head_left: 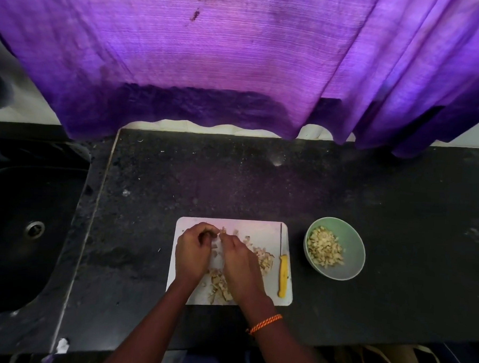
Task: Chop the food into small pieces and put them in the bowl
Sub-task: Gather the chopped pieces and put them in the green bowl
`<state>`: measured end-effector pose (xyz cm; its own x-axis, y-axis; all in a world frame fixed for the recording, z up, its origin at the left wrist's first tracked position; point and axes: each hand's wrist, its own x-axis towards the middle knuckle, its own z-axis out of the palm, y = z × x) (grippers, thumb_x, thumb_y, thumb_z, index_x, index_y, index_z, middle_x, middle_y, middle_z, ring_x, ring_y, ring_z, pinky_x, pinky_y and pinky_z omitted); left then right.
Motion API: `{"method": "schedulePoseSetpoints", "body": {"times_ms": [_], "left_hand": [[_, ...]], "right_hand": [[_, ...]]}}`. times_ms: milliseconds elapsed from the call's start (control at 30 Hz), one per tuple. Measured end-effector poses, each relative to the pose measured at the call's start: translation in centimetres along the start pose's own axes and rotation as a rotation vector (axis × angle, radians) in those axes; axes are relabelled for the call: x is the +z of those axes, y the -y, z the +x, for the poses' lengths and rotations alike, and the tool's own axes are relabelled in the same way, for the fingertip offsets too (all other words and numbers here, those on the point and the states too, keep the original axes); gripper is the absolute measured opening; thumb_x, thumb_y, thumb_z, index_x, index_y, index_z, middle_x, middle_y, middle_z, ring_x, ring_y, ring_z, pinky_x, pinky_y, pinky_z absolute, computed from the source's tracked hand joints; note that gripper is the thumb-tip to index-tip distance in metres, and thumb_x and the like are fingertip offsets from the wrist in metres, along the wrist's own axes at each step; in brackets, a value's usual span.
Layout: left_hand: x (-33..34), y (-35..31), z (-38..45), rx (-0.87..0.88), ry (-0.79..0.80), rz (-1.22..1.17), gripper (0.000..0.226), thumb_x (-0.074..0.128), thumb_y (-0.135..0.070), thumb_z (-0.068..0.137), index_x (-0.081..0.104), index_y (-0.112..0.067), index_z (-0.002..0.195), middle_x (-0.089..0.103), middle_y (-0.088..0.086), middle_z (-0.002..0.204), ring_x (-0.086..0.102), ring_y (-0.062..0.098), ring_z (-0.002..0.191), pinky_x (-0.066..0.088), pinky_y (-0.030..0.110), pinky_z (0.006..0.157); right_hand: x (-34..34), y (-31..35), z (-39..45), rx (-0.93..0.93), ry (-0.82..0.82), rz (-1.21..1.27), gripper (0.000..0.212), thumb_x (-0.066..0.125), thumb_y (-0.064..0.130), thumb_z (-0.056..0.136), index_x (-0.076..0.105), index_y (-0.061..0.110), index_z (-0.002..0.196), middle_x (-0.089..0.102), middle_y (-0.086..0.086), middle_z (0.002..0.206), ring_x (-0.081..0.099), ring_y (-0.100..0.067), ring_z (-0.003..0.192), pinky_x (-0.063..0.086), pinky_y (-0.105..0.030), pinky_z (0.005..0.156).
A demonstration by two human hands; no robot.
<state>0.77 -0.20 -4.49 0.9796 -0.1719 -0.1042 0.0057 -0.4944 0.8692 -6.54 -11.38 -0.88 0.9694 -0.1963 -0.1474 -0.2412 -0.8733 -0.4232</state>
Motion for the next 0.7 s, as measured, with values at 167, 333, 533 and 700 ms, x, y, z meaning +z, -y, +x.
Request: {"method": "schedulePoseSetpoints", "body": {"times_ms": [167, 333, 533, 700], "left_hand": [[-0.1, 0.5, 0.2, 0.012, 0.003, 0.000, 0.044, 0.058, 0.010, 0.093, 0.078, -0.029, 0.087, 0.077, -0.019, 0.090, 0.073, 0.007, 0.087, 0.062, 0.042, 0.084], [-0.3, 0.5, 0.2, 0.020, 0.003, -0.004, 0.043, 0.059, 0.010, 0.094, 0.079, -0.028, 0.087, 0.077, -0.019, 0.091, 0.073, 0.007, 0.087, 0.062, 0.042, 0.084], [-0.9, 0.8, 0.1, 0.053, -0.037, 0.101, 0.039, 0.064, 0.005, 0.093, 0.080, -0.030, 0.090, 0.074, -0.023, 0.092, 0.065, 0.007, 0.099, 0.058, 0.040, 0.087], [-1.3, 1.3, -0.1, 0.154, -0.085, 0.286, 0.047, 0.060, 0.015, 0.084, 0.079, -0.027, 0.098, 0.070, -0.017, 0.104, 0.052, 0.011, 0.106, 0.051, 0.034, 0.093]], "right_hand": [[-0.8, 0.2, -1.1, 0.011, -0.064, -0.036, 0.039, 0.066, 0.008, 0.094, 0.064, 0.017, 0.132, 0.071, -0.006, 0.124, 0.070, -0.021, 0.103, 0.057, -0.031, 0.085], [-1.2, -0.1, -0.5, -0.027, -0.122, 0.002, 0.029, 0.074, 0.003, 0.084, 0.071, 0.019, 0.109, 0.066, 0.002, 0.106, 0.060, -0.014, 0.096, 0.045, -0.019, 0.068], [-0.6, -1.5, -0.2, -0.027, -0.117, 0.061, 0.026, 0.069, 0.006, 0.091, 0.072, 0.018, 0.115, 0.064, 0.003, 0.115, 0.060, -0.012, 0.105, 0.055, -0.023, 0.084], [-0.3, -2.8, 1.0, 0.024, -0.119, 0.029, 0.045, 0.068, -0.004, 0.084, 0.069, 0.014, 0.125, 0.062, 0.000, 0.125, 0.060, -0.016, 0.113, 0.058, -0.028, 0.090]]}}
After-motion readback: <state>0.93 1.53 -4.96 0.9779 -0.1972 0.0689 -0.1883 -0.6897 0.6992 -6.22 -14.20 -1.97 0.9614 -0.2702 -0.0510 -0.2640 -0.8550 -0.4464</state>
